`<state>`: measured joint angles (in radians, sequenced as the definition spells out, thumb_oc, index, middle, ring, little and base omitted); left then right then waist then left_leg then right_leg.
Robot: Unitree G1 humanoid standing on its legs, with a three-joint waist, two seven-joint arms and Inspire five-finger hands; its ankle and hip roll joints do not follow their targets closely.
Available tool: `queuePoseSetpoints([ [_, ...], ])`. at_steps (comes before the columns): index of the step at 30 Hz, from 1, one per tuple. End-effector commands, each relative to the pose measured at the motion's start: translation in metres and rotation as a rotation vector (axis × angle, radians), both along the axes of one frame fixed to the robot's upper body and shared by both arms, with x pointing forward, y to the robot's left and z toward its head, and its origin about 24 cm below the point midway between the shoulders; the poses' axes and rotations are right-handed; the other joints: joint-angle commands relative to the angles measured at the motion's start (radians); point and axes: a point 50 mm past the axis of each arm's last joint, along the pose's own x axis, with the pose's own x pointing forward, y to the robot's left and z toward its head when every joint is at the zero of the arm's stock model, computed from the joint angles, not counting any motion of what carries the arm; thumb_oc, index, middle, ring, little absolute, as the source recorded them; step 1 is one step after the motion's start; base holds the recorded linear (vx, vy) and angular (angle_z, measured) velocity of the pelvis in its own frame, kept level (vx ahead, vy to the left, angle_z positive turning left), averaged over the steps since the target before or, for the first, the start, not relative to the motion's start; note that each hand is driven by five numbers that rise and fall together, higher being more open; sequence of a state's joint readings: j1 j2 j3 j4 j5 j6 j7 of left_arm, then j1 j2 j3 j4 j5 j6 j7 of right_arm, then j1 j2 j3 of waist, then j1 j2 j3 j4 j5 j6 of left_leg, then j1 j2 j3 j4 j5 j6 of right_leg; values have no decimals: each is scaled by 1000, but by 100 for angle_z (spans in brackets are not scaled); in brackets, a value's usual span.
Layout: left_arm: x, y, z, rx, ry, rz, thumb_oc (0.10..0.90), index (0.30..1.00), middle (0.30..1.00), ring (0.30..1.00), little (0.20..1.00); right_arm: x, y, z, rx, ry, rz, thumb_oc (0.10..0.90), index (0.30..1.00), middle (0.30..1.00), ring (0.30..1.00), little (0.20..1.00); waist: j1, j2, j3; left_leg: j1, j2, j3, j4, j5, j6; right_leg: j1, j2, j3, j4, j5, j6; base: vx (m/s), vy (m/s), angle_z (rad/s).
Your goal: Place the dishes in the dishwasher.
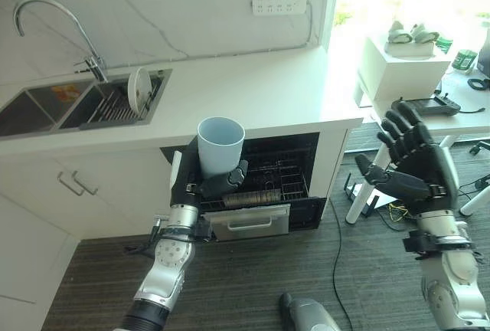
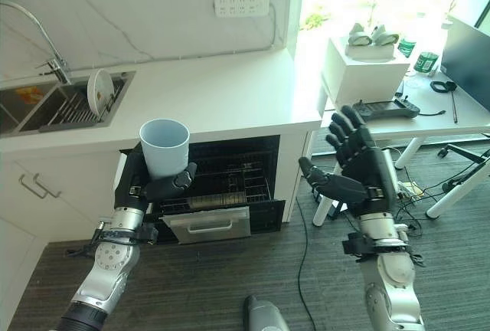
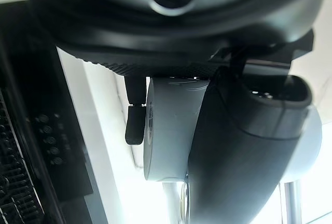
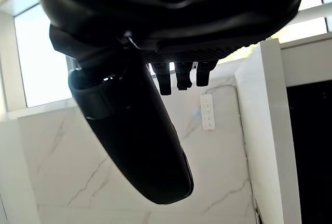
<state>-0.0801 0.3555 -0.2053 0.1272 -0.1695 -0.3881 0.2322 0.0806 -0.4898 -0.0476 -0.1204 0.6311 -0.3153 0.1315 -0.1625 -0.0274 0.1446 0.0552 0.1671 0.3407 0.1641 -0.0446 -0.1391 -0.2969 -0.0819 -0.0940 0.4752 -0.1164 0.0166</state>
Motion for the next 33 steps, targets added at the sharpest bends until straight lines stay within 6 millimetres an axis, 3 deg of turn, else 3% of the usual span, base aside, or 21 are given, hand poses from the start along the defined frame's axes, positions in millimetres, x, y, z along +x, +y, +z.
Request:
queuePoseSetpoints([
  [1,5,-1,56,68,-339,19,400,300,300,300,300,9,6,54,-1,-264,39,800,900,900,900,900,5,-2,-40,-27,30,-26,136,-168,59,172,-21,-15,-175,-69,76,27,-29,11],
  [8,2,-3,63,117,-431,159,400,300,300,300,300,25,40,49,43,-185,213,800,900,900,900,900,49,-12,-41,-38,32,-48,136,-138,49,179,-31,-37,-175,-71,71,19,-38,1],
  [18,5,-17,61,134,-445,129,400,300,300,300,300,31,76,44,71,-124,416,800,900,900,900,900,72,-13,-40,-41,32,-66,136,-136,51,184,-33,-51,-175,-71,70,9,-26,8],
  [33,6,-31,60,181,-454,73,400,300,300,300,300,36,109,45,50,-98,556,800,900,900,900,900,95,-20,-36,-43,19,-85,136,-154,55,189,-33,-57,-175,-70,72,1,-2,0],
])
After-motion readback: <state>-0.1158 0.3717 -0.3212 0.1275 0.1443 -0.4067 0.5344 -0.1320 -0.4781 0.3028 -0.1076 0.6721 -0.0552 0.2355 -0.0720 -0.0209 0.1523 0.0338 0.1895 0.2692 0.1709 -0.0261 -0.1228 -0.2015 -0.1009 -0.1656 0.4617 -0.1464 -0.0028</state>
